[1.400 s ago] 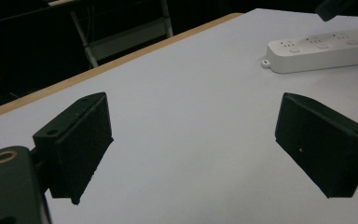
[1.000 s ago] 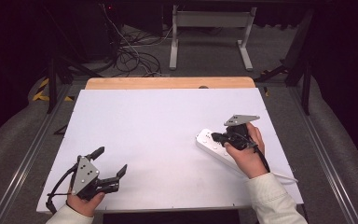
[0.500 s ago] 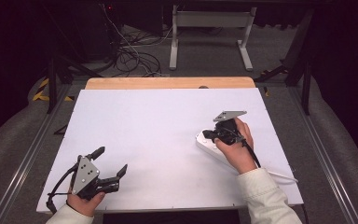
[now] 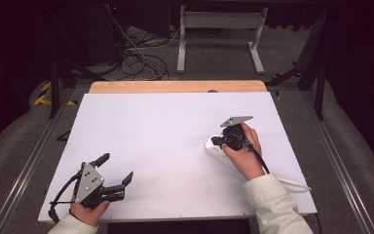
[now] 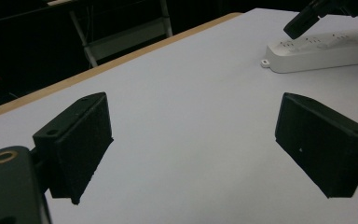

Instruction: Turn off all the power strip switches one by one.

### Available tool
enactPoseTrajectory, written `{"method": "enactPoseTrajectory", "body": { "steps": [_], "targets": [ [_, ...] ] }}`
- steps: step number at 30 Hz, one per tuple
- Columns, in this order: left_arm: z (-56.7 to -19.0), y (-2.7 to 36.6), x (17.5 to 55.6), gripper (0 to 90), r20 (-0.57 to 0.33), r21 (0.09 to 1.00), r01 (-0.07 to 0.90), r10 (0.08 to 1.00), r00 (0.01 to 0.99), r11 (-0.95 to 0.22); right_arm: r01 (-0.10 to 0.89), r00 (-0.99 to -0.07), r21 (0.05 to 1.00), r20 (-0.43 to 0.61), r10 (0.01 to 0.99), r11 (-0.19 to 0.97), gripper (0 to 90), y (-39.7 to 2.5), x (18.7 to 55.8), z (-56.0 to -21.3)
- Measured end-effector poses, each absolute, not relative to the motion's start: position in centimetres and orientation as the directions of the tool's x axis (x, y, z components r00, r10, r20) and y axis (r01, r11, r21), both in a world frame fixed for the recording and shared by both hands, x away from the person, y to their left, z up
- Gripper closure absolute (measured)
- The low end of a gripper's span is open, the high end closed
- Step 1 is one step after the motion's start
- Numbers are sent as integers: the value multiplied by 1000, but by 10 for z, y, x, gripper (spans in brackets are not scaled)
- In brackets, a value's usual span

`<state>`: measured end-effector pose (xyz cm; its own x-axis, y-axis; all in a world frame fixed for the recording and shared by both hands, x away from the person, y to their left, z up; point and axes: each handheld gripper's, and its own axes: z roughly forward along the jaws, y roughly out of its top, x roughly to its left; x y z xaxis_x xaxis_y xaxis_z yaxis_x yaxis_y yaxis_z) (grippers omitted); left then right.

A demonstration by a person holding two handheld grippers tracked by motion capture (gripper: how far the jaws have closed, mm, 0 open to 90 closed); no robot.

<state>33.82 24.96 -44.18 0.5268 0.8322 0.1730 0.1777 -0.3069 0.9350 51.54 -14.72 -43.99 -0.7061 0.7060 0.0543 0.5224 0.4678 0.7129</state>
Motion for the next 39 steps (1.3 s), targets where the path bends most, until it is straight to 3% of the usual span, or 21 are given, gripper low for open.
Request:
{"method": "enactPoseTrajectory", "body": {
  "steps": [39],
  "targets": [
    [-442, 250, 338, 115, 175, 935, 175, 832, 527, -308, 546, -705, 653, 20, 709, 525, 900, -140, 515, -450]
  ]
}}
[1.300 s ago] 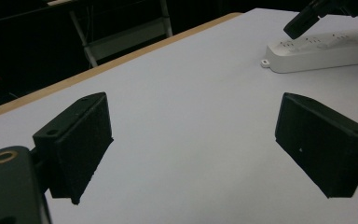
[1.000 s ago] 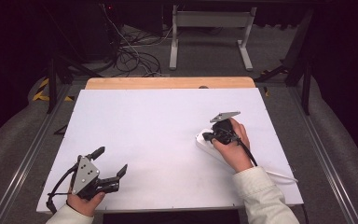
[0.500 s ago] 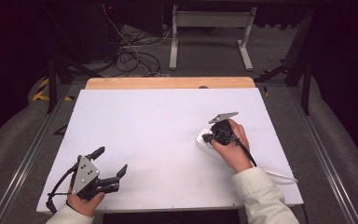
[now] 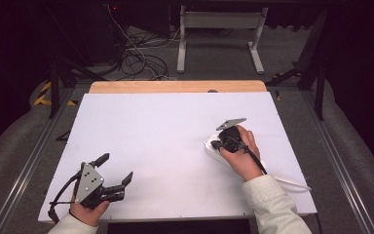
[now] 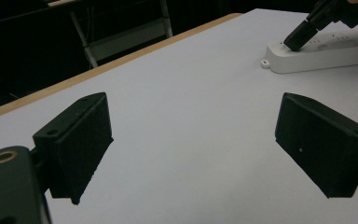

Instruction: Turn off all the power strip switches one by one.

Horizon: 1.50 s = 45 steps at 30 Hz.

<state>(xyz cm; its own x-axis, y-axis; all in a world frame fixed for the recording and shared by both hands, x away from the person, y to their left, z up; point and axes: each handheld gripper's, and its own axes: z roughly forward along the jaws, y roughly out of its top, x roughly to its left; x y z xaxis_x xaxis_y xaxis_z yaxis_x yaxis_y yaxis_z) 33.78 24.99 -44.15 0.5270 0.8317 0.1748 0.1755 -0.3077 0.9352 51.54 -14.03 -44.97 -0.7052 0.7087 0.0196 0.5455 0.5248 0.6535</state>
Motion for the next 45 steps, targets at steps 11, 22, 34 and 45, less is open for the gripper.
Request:
{"method": "enactPoseTrajectory", "body": {
  "steps": [11, 22, 34, 45],
  "targets": [
    [-441, 250, 337, 115, 176, 936, 173, 832, 525, -307, 538, -709, 648, 3, 705, 539, 900, -139, 514, -449],
    [-441, 250, 337, 115, 175, 935, 175, 832, 527, -308, 542, -707, 648, 7, 707, 535, 900, -139, 514, -450],
    [-441, 251, 338, 115, 174, 936, 174, 833, 526, -306, 462, -729, 740, 3, 685, 489, 900, -142, 506, -435],
    [-441, 251, 338, 115, 174, 936, 175, 833, 526, -306, 409, -735, 788, -13, 678, 459, 900, -147, 494, -415]
  ]
}}
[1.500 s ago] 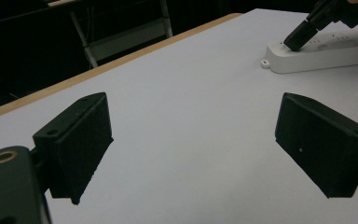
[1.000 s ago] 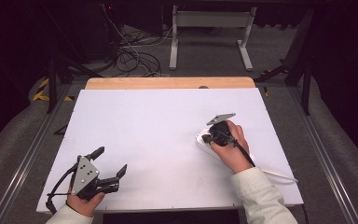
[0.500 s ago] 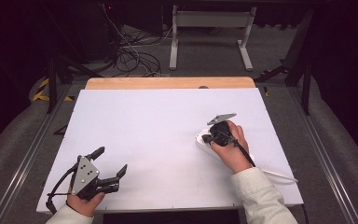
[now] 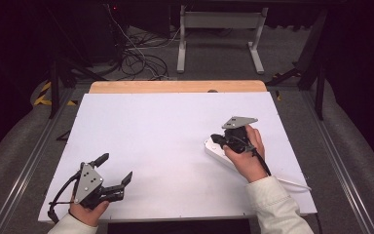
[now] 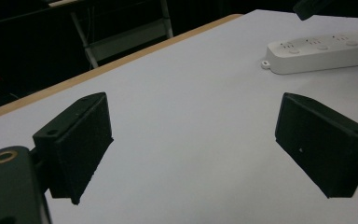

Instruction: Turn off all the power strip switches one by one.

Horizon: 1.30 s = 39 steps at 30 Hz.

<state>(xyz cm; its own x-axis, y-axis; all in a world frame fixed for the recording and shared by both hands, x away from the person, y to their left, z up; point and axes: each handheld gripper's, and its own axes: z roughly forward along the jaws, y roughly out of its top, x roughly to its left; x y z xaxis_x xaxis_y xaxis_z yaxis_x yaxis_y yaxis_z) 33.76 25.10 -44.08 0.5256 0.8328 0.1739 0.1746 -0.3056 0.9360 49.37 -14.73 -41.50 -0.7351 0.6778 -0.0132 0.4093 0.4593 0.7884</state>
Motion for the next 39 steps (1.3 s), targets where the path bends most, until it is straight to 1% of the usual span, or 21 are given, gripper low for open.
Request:
{"method": "enactPoseTrajectory", "body": {
  "steps": [10, 17, 21, 24, 28, 33, 39],
  "targets": [
    [-441, 251, 338, 115, 175, 934, 178, 833, 526, -308, 400, -736, 807, -1, 677, 435, 900, -151, 491, -409],
    [-441, 250, 339, 115, 170, 936, 176, 832, 528, -303, 389, -735, 829, 16, 677, 402, 666, -151, 490, -408],
    [-441, 250, 339, 115, 173, 935, 176, 829, 532, -308, 366, -731, 855, 20, 682, 367, 545, -156, 486, -402],
    [-441, 250, 339, 114, 172, 935, 176, 829, 532, -307, 333, -738, 878, 16, 674, 344, 436, -162, 481, -396],
    [-440, 250, 340, 114, 173, 937, 172, 831, 529, -304, 300, -760, 886, -2, 650, 353, 343, -171, 475, -389],
    [-440, 251, 339, 114, 170, 938, 173, 832, 528, -301, 284, -779, 900, 15, 627, 332, 286, -179, 467, -387],
    [-440, 251, 339, 114, 170, 938, 173, 832, 527, -301, 270, -787, 917, 34, 616, 295, 253, -194, 454, -390]
  ]
}}
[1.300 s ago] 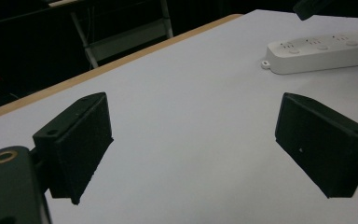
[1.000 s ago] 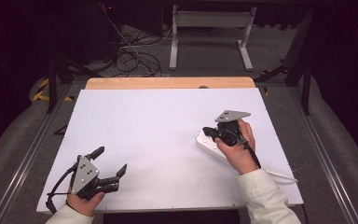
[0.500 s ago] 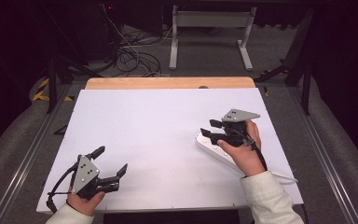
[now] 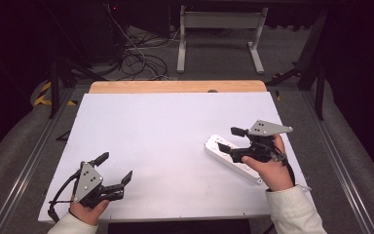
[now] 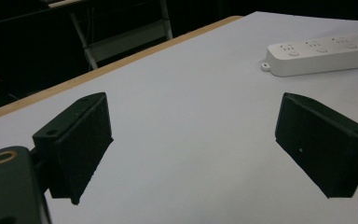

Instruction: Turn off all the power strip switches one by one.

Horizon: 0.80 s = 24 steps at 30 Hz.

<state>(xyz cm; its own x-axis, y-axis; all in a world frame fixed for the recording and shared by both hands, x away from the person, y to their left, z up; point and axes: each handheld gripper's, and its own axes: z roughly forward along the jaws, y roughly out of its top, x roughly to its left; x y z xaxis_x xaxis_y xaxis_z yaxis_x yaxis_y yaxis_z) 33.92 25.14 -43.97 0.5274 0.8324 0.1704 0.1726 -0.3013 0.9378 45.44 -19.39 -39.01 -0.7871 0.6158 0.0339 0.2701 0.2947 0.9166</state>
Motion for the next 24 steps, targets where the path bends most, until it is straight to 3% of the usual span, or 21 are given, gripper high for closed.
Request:
{"method": "enactPoseTrajectory", "body": {
  "steps": [15, 24],
  "targets": [
    [-440, 254, 339, 112, 173, 935, 180, 835, 523, -306, 230, -769, 939, 15, 639, 254, 197, -234, 427, -413],
    [-442, 258, 338, 111, 160, 934, 197, 840, 519, -299, 286, -752, 923, 51, 657, 256, 201, -248, 416, -437]
  ]
}}
